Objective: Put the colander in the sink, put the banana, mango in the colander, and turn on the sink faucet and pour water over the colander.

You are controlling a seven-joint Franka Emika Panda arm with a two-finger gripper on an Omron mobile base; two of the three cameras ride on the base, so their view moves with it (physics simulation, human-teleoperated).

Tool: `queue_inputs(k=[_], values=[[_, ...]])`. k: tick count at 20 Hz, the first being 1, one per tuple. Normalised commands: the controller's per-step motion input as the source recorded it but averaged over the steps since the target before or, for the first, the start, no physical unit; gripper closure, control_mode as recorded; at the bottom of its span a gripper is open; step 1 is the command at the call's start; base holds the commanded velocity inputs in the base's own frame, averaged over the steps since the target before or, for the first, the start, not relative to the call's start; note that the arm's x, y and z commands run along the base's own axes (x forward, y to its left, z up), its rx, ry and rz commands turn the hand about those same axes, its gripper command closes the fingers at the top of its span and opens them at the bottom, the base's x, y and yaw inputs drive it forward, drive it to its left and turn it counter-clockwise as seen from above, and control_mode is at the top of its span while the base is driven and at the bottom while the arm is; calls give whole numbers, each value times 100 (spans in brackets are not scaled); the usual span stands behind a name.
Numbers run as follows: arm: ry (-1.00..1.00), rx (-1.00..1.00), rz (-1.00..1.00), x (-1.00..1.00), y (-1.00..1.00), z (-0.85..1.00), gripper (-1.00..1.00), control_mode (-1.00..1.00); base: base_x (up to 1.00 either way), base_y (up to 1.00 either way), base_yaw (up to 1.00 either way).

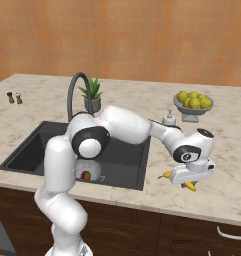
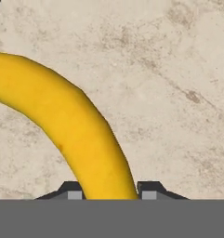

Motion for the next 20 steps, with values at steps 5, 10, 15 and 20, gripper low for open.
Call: queue_inputs(k=[5, 10, 15, 20], values=[[0, -9, 2, 5, 100, 70, 100, -100, 0, 0, 0], [0, -5, 0, 48, 100, 12, 100, -100, 0, 0, 0], [1, -1, 0, 80, 100, -14, 100, -100, 0, 0, 0], [7, 1, 0, 93, 100, -9, 100, -100, 0, 0, 0]])
